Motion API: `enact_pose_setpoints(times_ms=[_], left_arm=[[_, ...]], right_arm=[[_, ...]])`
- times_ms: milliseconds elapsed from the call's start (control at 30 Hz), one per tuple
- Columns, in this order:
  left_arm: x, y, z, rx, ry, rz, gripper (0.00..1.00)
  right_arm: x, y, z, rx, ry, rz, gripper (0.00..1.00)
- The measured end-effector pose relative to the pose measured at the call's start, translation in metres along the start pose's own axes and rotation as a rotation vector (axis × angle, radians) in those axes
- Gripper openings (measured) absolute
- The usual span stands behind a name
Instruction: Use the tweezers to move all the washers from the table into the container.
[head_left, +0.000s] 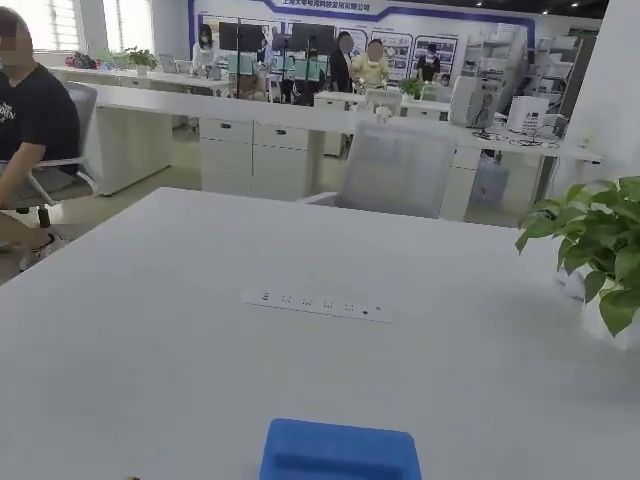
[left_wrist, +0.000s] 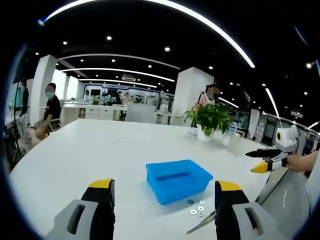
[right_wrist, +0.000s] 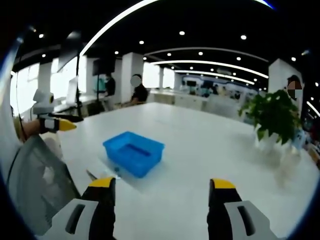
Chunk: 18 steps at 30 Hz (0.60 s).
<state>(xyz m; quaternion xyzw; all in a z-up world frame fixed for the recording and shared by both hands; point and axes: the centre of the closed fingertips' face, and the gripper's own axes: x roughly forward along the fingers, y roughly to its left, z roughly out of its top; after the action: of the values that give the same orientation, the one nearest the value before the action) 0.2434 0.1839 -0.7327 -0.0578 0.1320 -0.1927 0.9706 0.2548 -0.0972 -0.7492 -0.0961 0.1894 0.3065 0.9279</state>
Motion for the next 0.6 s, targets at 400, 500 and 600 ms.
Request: enact_pose_setpoints(times_ms=[400,500,600], left_arm=[[0.0005,-0.0017,-0.0004,0.01,0.007,-0.001,0.83],[0.0007,-0.0027,-0.0008,0.014,0.01,-0.003,0.83],[0.0003,-0.0018,-0.001,0.011,0.01,-0.001,0.83]], right_arm=[[-0.0005,-0.0012,0.0,0.01,-0.001,-0.003,0.73],[-0.0011,-0.0025,0.0003,0.011,-0.004,-0.009,0.73],[-0.0012,-0.0024,0.0,0.011,-0.003,-0.007,0.72]])
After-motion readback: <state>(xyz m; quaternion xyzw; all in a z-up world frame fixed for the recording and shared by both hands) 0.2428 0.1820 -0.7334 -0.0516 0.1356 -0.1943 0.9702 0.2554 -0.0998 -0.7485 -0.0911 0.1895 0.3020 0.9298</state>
